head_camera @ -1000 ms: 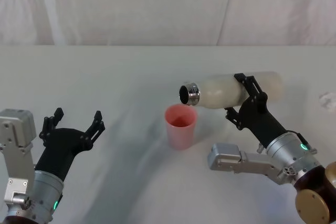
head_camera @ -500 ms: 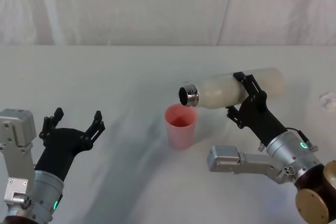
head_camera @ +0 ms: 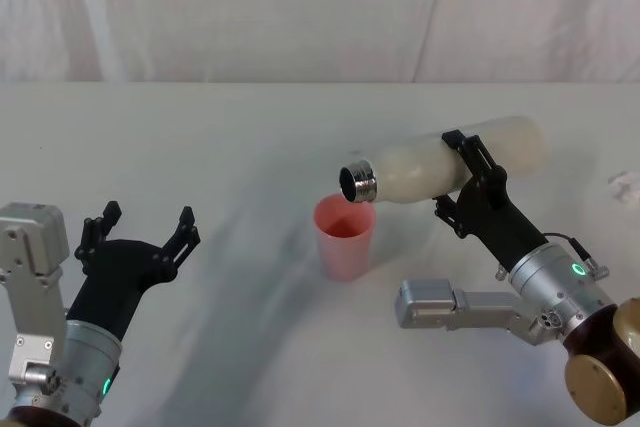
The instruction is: Grasp the thermos with one hand and pour water into the cup lid.
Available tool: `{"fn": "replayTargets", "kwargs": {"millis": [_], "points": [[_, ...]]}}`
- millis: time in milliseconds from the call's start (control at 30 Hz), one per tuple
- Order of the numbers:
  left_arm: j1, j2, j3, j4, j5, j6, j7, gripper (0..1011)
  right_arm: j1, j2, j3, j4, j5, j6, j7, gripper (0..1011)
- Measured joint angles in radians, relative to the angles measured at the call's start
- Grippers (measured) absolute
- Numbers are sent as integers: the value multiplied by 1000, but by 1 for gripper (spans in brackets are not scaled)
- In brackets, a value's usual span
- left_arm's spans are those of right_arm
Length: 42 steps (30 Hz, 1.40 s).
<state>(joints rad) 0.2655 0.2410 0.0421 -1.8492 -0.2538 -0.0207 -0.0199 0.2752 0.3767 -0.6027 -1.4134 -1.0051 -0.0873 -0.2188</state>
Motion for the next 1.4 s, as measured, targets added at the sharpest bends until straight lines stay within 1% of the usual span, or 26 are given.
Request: {"fn": "replayTargets", "kwargs": {"millis": [500,1400], "points": [[0,0,0,0,0,0,0,1001,13,13,-20,10,-24,8,-12,957],[0,0,0,0,0,0,0,1001,31,29,-29,21,-49,20,-32,957]]}}
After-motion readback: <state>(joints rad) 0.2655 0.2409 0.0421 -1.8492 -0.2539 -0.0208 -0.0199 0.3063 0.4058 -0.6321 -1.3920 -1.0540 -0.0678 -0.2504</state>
